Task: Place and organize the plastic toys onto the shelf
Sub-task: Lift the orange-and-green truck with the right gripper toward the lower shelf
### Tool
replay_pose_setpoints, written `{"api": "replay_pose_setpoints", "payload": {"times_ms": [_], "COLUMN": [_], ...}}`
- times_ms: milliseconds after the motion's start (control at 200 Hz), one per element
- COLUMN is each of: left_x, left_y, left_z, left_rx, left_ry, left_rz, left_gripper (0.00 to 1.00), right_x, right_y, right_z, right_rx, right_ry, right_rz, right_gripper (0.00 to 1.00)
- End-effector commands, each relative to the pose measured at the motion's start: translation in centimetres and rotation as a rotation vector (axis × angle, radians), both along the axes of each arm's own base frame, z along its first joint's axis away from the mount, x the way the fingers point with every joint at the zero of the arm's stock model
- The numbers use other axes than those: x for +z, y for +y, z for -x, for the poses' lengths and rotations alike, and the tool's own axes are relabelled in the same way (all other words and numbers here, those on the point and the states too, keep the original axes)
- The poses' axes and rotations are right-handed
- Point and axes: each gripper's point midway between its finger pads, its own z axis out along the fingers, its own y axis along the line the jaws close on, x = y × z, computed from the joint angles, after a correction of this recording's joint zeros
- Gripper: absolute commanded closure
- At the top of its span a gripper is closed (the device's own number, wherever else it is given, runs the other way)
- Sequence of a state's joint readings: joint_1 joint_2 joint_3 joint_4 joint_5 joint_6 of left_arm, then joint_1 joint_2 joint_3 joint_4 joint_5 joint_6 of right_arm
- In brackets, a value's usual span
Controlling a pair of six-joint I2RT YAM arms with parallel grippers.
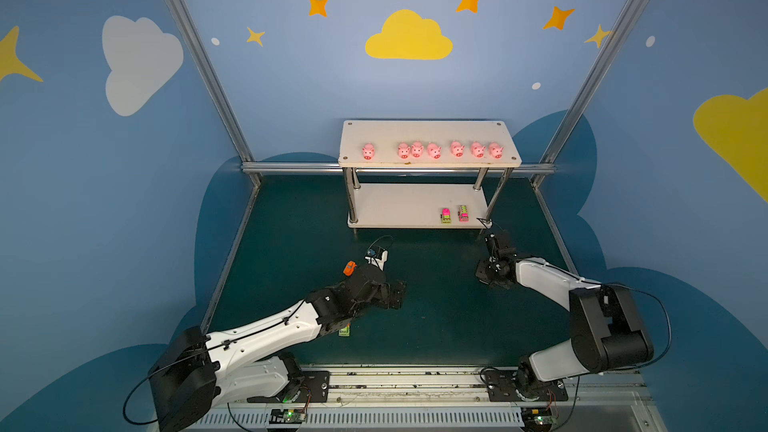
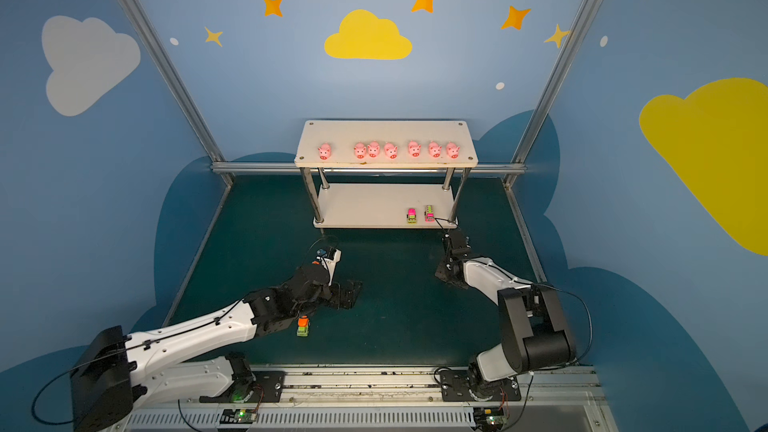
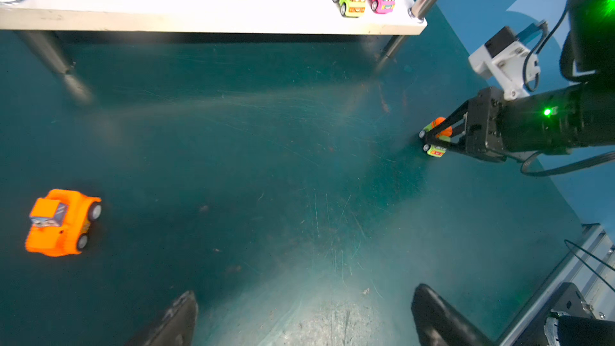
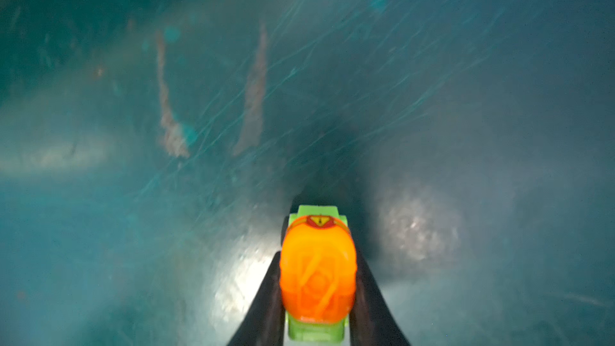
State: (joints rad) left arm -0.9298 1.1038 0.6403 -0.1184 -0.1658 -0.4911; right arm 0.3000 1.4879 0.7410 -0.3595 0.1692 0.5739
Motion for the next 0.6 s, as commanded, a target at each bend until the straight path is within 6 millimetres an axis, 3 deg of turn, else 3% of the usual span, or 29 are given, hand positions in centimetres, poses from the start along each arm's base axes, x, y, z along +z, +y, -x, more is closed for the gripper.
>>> {"api": "replay_pose_setpoints", "payload": {"times_ms": [0,310,596], "left_x": [0.0,0.4,0.8], "left_y": [1.4,5.0,7.9], "left_z": [0.1,0.6,1.6], "left_rx": [0.036,0.133,0.213], "left_ry": [-0.015,-0.042,-0.079], "left_rz": [-0.023,-0.056,0.009], "left_gripper": [0.0,0.0,0.0], "right_x": [2.3,7.4,9.8], "right_y": [1.2,7.0,11.2], "right_z": [-0.2,-1.5,-5.8], "right_rx": [0.052,0.211,0.328], "right_ry": [-0.033,-0.138,-0.203], "right_rz": [0.031,0.015,0.02], "right_gripper": [0.8,0.78,0.78]}}
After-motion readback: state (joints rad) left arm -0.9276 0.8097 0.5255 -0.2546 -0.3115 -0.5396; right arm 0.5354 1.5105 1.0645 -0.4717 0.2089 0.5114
